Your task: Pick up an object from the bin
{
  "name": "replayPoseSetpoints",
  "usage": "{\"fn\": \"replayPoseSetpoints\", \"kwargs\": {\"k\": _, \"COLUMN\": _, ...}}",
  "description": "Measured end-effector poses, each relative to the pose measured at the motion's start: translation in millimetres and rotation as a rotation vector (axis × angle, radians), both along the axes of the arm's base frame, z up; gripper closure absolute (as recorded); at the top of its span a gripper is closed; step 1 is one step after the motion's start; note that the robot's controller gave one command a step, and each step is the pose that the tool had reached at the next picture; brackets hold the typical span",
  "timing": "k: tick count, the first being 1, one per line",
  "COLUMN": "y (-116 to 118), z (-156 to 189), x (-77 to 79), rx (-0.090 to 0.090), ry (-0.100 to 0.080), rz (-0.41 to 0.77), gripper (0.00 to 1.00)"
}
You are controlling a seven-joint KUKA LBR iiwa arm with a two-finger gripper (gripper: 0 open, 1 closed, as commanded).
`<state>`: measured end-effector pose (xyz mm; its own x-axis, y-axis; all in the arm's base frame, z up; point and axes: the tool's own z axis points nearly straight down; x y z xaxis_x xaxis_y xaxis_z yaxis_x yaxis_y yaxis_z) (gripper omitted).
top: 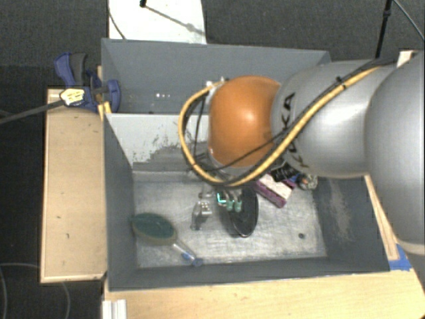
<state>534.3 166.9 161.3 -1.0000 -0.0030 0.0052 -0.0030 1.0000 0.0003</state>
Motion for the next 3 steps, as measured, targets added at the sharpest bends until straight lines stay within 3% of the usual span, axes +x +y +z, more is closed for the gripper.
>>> {"fn": "replayPoseSetpoints", "kwargs": {"k": 1, "y": 38.6, "z": -78.7, "x": -25.0, "rx": 0.002, "ry": -0.006, "rz": 0.036, "gripper": 0.00}}
{"fn": "replayPoseSetpoints", "kwargs": {"k": 2, "y": 36.4, "z": -79.0, "x": -23.6, "rx": 0.000, "ry": -0.008, "rz": 0.028, "gripper": 1.00}}
{"fn": "replayPoseSetpoints", "kwargs": {"k": 3, "y": 45.3, "z": 58.6, "x": -9.7, "rx": 0.004, "ry": -0.015, "rz": 0.038, "gripper": 1.00}}
